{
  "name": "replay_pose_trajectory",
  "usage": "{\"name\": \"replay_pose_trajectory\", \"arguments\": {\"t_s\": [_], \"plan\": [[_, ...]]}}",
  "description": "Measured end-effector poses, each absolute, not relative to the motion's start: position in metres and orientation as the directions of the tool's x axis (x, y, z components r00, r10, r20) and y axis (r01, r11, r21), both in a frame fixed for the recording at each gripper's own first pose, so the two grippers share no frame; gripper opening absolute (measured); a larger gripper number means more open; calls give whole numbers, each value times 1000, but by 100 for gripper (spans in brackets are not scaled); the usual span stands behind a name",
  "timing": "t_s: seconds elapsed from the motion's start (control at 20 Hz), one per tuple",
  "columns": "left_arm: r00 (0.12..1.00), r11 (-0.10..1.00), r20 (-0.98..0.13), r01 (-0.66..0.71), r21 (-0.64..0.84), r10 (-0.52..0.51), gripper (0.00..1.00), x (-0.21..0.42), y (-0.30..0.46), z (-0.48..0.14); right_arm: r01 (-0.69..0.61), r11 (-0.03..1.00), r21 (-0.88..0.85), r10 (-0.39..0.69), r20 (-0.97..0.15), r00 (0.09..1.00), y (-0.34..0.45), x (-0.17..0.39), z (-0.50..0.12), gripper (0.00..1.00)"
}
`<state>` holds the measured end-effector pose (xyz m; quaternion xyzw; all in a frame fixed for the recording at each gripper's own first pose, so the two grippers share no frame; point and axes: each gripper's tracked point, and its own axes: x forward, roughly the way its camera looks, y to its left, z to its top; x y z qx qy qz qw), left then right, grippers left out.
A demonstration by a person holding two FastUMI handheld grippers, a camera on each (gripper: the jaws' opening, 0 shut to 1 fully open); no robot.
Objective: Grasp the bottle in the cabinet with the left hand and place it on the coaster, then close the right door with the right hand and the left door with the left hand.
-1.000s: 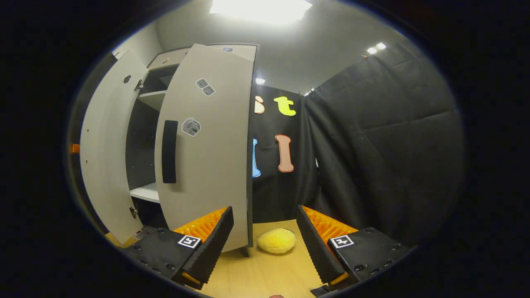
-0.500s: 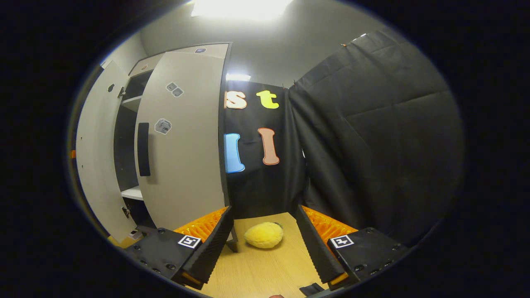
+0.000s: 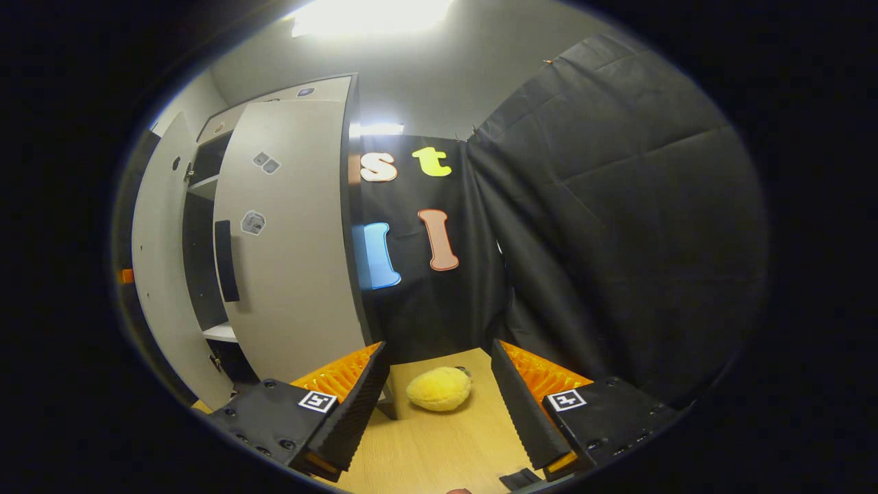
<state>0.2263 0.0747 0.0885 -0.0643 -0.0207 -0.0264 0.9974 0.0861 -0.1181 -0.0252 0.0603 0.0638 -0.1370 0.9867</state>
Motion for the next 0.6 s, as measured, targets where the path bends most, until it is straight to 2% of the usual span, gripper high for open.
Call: {"name": "replay_pose_trajectory", "arguments": {"t_s": [0.1, 0.6], "plan": [[997, 990, 43, 66, -123, -61, 94, 224, 63, 87, 279, 955, 102, -263, -146, 954, -121, 83, -28, 95], [987, 978, 63, 157, -136, -150, 95, 247, -31, 85, 256, 962, 97, -237, -177, 955, -119, 74, -37, 95]]}}
